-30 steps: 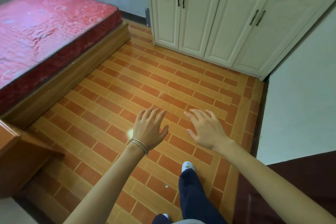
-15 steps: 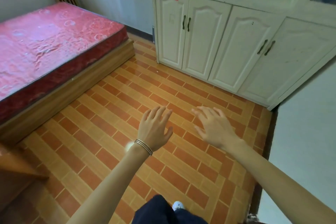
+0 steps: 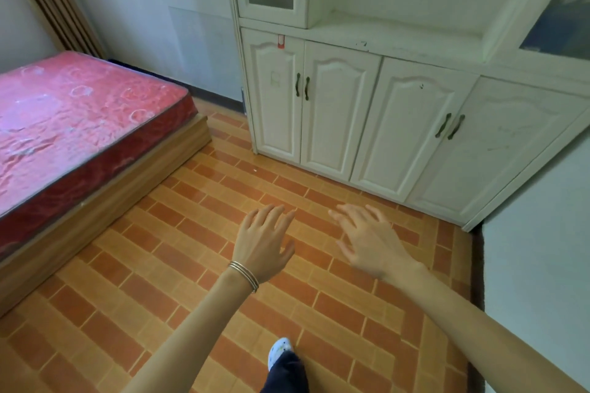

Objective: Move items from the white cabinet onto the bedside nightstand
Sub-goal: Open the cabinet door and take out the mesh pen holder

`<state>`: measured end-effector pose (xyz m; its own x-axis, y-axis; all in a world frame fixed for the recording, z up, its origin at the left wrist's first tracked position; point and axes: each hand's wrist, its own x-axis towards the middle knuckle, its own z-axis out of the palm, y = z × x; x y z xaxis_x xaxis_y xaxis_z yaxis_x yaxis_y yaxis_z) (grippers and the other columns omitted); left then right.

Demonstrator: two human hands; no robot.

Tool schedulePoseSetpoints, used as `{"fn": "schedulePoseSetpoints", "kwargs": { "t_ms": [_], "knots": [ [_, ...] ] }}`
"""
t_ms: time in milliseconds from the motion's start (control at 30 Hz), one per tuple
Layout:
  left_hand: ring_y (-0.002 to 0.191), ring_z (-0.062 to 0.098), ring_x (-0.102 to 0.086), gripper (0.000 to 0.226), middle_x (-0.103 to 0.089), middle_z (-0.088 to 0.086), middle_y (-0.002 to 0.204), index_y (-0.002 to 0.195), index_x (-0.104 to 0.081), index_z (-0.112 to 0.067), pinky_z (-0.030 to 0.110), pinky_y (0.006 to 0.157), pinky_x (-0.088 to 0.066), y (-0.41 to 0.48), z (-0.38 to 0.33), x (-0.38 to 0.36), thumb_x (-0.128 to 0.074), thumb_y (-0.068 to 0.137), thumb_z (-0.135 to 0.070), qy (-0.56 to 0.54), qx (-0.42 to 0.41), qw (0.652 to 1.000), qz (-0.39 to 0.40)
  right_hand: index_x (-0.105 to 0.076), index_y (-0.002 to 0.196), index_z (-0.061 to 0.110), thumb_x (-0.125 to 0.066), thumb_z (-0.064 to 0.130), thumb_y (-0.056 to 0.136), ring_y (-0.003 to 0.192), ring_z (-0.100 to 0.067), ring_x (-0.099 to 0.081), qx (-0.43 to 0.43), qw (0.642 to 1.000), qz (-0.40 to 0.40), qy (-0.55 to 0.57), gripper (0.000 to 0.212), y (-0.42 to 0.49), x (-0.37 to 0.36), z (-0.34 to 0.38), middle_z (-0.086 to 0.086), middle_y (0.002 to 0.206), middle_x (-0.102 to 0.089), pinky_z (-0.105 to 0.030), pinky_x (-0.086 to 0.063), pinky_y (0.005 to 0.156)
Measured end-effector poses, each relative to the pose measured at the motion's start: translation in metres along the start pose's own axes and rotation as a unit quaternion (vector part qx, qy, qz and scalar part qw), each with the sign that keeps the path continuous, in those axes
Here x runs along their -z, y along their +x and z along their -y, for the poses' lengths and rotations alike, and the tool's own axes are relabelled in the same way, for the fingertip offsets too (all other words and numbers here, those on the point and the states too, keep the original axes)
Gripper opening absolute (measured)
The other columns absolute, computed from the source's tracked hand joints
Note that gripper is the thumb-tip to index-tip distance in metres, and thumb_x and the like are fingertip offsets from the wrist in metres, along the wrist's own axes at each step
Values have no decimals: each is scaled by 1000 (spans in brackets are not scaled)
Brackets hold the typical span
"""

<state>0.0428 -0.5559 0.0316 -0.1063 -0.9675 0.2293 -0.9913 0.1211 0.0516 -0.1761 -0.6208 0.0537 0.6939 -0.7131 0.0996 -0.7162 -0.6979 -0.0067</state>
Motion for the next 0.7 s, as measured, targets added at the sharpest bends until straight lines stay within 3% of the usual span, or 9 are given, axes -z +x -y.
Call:
{"fn": "schedulePoseSetpoints", "kwargs": {
  "t_ms": [133, 300, 567, 700],
  "knots": [
    [111, 27, -59, 52, -63, 6, 118, 120, -62, -16, 44, 91, -48, 80, 43, 12, -39, 83, -46, 2, -14, 1000, -22, -44, 137, 17, -53, 37, 89, 128, -22, -43, -15, 999, -40, -22, 53, 78, 16, -33, -7, 139, -47, -46, -28, 107],
    [110, 26, -59, 54, -64, 5, 118, 120, -62, -17, 44, 92, -48, 168, 87, 17, -35, 83, -46, -4, -36, 998, -47, -58, 124, 14, -66, 32, 79, 111, -25, -56, -31, 994, -108, -15, 49, 161, 25, -61, -8, 123, -59, -45, -42, 96],
    [111, 25, -58, 53, -63, 4, 118, 121, -61, -18, 42, 94, -45, 256, 134, -20, -41, 81, -45, 13, -55, 997, -47, -59, 121, 15, -61, 33, 79, 111, -22, -56, -18, 993, -116, -3, 46, 254, -11, -106, -5, 121, -60, -43, -43, 93],
    [113, 26, -57, 53, -63, 5, 119, 122, -60, -17, 43, 95, -45, 315, 158, -42, -62, 76, -42, 29, -58, 997, -46, -59, 121, 16, -62, 33, 80, 112, -24, -55, -10, 994, -111, -5, 45, 309, -25, -147, -6, 122, -60, -44, -43, 94]
  ]
}}
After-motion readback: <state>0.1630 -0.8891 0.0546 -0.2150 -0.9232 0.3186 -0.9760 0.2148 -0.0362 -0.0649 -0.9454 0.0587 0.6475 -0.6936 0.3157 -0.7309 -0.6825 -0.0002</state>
